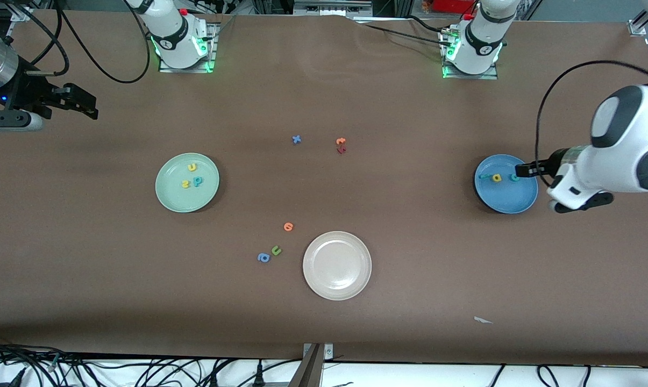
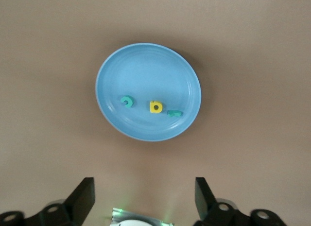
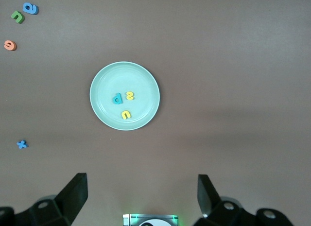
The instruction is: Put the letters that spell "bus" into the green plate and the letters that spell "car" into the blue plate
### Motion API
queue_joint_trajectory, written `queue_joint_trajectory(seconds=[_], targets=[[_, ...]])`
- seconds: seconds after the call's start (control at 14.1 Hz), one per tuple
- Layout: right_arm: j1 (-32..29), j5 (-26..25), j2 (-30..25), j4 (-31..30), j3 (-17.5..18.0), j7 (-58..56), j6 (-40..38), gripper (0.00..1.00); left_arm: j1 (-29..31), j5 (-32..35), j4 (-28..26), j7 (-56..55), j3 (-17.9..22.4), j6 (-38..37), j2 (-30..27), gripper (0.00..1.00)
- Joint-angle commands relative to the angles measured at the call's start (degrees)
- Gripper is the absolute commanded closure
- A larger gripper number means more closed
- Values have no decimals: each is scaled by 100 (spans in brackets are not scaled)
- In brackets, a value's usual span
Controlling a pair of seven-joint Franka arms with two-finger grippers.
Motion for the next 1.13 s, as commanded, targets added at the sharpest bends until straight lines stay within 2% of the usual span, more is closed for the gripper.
queue_joint_trajectory(seconds=[0.0, 0.14, 0.28, 0.43, 0.71, 0.85, 1.06], targets=[[18, 6, 18, 123, 2, 79, -103, 0, -45, -127, 940, 91, -94, -740, 10, 0], [18, 6, 18, 123, 2, 79, -59, 0, -36, -118, 1319, 64, -191, -856, 10, 0], [18, 6, 17, 123, 2, 79, -50, 0, -114, -66, 1469, 29, -192, -856, 1, 0], [18, 15, 9, 123, -7, 79, -59, 0, -517, -56, 1811, 64, 88, -865, -7, 0], [18, 15, 9, 123, -15, 79, -15, 0, -2133, -162, 2426, 91, 1747, -1189, -34, 0], [18, 6, 0, 114, -7, 79, 187, 0, -2801, -642, 2524, 117, 2616, -1243, -147, 0], [18, 6, 0, 105, -15, 79, 135, 0, -3900, -1565, 2507, 555, 4330, -1243, -560, 0]])
